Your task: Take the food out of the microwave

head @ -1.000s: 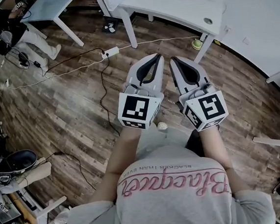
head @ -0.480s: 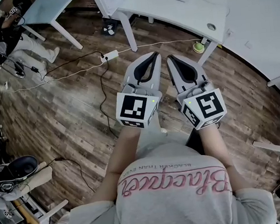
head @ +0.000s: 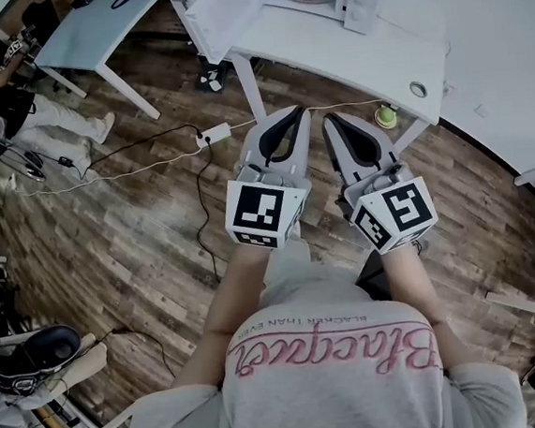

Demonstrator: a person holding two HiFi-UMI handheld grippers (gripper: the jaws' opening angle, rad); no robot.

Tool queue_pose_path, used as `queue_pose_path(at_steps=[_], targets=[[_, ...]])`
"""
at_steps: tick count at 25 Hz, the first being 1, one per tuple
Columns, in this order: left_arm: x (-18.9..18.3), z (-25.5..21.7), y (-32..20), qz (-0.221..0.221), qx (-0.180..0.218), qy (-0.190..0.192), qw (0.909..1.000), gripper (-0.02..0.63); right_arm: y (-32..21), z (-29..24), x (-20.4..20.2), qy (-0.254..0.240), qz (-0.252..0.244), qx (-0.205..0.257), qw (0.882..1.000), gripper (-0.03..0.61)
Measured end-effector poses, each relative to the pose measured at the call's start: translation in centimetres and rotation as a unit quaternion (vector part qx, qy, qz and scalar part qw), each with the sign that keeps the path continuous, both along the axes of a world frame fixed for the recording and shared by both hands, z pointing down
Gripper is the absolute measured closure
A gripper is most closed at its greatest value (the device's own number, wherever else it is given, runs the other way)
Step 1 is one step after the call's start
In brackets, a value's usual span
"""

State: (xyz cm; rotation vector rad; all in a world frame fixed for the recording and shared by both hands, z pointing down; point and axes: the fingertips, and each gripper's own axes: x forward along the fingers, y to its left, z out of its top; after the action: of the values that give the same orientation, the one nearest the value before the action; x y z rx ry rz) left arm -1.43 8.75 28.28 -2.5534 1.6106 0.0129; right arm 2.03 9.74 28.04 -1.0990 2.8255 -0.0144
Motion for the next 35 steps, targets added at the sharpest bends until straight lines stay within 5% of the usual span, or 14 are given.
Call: queue_pose_path(at_steps=[18, 25, 35], targets=[[-3.8, 1.1, -15.2, 0.082, -0.035, -0.013, 0.9960, 0.585, -15.1, 0.6, -4.9, 0.020, 0.068, -0.006, 0.997, 0.565], [-4.1, 2.6, -18.7, 0.072, -0.057, -0.011, 0.9957, 0.508, -18.5, 1.6, -4.5, 0.032, 0.075, -0.016, 0.997, 0.565], [-2.7, 4.0, -27.4, 0.043, -0.070, -0.017, 0.9965, 0.508, -27.4, 2.4, -2.7, 0.050, 0.054, -0.018, 0.997, 0.565]])
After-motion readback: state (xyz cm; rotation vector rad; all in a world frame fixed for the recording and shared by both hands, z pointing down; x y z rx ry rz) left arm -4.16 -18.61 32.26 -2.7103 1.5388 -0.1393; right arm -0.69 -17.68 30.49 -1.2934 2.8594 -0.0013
